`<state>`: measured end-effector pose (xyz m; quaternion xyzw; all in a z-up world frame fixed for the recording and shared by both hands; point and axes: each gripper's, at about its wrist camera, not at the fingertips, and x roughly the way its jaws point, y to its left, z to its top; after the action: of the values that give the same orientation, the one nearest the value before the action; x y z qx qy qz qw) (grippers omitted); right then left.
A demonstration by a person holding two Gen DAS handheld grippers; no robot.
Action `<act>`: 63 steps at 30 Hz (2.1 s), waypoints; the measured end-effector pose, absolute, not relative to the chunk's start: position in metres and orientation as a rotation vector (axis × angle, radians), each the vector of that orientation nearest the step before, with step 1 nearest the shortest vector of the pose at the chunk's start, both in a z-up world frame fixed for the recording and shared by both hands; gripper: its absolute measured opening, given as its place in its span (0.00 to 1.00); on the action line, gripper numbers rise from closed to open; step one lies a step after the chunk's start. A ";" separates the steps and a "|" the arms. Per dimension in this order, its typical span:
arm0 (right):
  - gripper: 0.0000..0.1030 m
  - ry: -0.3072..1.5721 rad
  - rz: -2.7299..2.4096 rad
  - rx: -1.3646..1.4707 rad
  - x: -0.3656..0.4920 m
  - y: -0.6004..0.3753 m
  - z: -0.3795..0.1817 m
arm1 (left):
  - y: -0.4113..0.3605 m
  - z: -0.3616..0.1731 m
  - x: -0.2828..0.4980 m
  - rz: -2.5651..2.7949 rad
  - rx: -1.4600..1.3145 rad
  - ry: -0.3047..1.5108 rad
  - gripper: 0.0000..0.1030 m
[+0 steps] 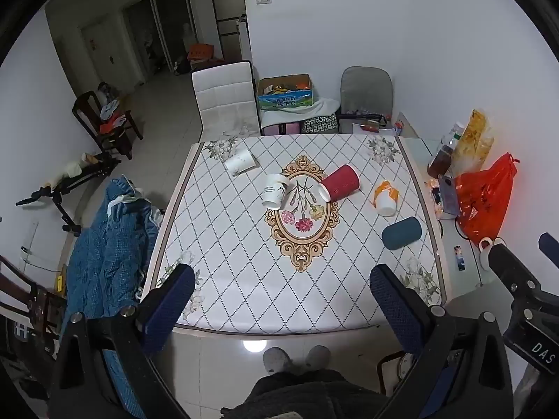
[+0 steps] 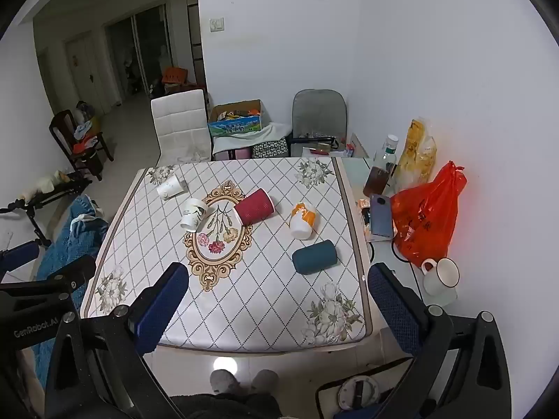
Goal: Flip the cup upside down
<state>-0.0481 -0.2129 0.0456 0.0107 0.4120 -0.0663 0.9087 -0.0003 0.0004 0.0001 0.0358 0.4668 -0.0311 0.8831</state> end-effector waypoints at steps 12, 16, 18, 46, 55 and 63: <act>1.00 0.853 -0.134 0.025 -0.045 -0.208 0.045 | 0.001 -0.001 0.000 -0.067 0.074 0.974 1.00; 1.00 0.849 -0.133 0.037 -0.048 -0.213 0.046 | -0.004 0.005 0.002 -0.065 0.077 0.972 1.00; 1.00 0.848 -0.132 0.038 -0.048 -0.213 0.046 | -0.006 0.006 0.002 -0.065 0.076 0.972 1.00; 1.00 0.846 -0.121 0.048 -0.050 -0.216 0.053 | -0.013 0.021 0.008 -0.067 0.080 0.962 1.00; 1.00 0.840 -0.119 0.051 -0.050 -0.218 0.055 | -0.014 0.024 0.011 -0.065 0.084 0.959 1.00; 1.00 0.841 -0.114 0.054 -0.049 -0.218 0.056 | -0.011 0.025 0.011 -0.063 0.087 0.951 1.00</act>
<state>-0.0489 -0.2175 0.0563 0.0263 0.4078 -0.0553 0.9110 0.0115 -0.0110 0.0248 0.0420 0.4576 -0.0304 0.8876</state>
